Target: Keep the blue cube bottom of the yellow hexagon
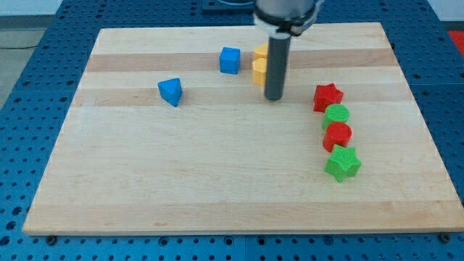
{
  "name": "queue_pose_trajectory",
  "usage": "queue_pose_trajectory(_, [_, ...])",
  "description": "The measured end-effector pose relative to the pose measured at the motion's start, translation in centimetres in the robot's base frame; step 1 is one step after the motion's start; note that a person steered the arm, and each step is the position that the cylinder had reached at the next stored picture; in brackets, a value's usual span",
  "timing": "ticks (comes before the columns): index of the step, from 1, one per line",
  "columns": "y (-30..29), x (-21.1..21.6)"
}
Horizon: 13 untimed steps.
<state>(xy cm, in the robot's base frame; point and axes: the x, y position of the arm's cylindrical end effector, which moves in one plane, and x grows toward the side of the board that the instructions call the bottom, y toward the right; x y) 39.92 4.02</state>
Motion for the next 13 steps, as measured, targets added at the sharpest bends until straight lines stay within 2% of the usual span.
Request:
queue_pose_trajectory(1, [-5.0, 0.4])
queue_pose_trajectory(3, [-13.4, -6.1])
queue_pose_trajectory(4, [-15.4, -10.6])
queue_pose_trajectory(5, [-12.8, -13.5])
queue_pose_trajectory(6, [-10.0, -14.3])
queue_pose_trajectory(9, [-7.6, -13.8])
queue_pose_trajectory(13, [-7.6, -8.6])
